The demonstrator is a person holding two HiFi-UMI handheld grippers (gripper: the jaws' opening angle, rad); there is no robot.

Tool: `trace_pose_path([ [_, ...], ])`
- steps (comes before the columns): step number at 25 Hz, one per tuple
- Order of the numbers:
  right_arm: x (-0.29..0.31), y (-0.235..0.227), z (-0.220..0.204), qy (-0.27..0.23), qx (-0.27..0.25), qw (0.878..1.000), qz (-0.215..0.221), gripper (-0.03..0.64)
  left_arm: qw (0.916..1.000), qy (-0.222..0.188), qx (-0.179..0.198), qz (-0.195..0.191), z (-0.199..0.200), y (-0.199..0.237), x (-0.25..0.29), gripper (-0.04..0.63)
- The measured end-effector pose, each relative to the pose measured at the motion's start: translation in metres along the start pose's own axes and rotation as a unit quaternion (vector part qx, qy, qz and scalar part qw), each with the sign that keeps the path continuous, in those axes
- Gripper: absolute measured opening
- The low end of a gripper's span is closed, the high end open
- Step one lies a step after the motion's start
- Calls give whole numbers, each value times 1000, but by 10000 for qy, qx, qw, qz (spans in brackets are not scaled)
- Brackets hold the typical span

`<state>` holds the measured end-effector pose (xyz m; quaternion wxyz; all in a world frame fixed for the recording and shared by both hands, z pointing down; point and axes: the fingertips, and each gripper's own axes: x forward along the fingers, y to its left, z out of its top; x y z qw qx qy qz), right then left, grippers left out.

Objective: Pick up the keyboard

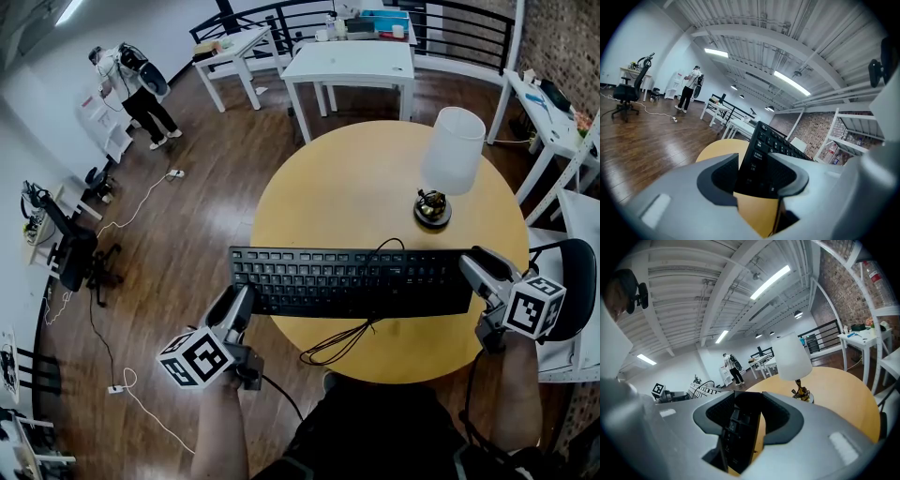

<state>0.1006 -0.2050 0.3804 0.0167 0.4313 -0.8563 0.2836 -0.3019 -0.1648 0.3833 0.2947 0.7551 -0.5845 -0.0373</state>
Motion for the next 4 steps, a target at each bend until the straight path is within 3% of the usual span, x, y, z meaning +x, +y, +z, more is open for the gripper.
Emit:
trace_pose_path([
  [4,0,-1,-2,48,-40,10000,-13,181,10000,27,7,37,-2,-1,-1,187],
])
